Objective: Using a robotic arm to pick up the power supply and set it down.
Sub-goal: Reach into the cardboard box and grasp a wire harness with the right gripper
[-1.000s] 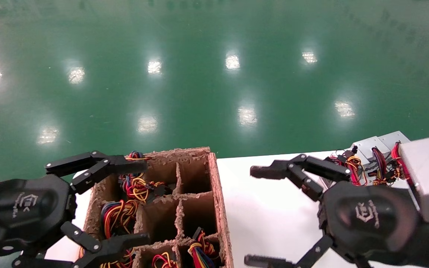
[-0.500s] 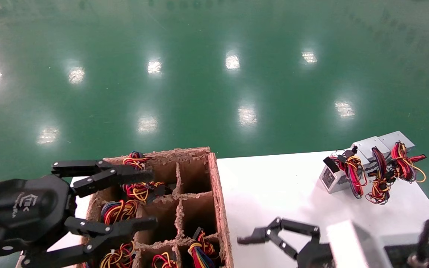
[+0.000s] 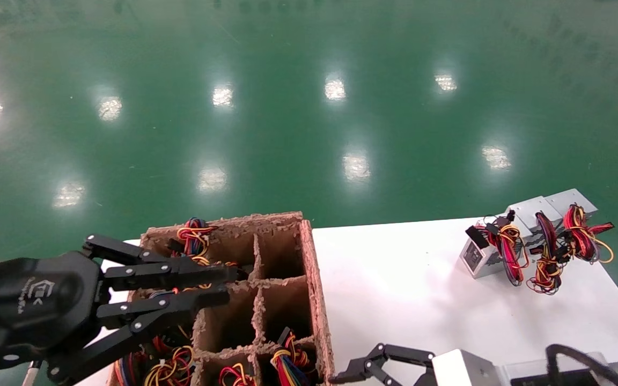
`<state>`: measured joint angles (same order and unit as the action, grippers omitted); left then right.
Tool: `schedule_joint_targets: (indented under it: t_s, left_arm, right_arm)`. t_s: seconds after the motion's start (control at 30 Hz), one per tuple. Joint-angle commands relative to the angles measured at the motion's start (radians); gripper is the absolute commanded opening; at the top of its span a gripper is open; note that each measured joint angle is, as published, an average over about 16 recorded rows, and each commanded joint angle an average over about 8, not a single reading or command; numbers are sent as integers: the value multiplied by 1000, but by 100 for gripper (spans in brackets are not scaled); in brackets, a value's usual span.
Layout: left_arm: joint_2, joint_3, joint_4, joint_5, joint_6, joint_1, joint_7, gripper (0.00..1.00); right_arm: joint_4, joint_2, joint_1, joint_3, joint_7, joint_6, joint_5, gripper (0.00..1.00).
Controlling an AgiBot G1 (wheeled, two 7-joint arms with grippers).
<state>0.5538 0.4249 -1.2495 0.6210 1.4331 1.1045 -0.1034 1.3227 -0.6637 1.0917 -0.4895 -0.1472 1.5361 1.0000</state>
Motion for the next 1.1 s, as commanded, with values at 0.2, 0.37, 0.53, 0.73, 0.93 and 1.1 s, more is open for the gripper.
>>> schedule_joint_targets:
  t_s: [0.2,0.37,0.53,0.73,0.93,1.1]
  left_arm:
    - [0,0,0,0,0,0,0,0]
    - [0,0,0,0,0,0,0,0]
    - [0,0,0,0,0,0,0,0]
    - [0,0,0,0,0,0,0,0]
    - [0,0,0,0,0,0,0,0]
    - [0,0,0,0,0,0,0,0]
  right_arm:
    - [-10,-11,0,-24,3,-1,10,0]
    - [-17,-24,-6,-34,9,-11,12,0]
    - [-19,-41,-4,-46,11,-19,28,0]
    - [-18,-48,7,-60,14,-25,59,0]
    - [-22,-45,3,-56,18,-37,57,0]
    - [-21,-46,-3,-56,14,-47,56,0]
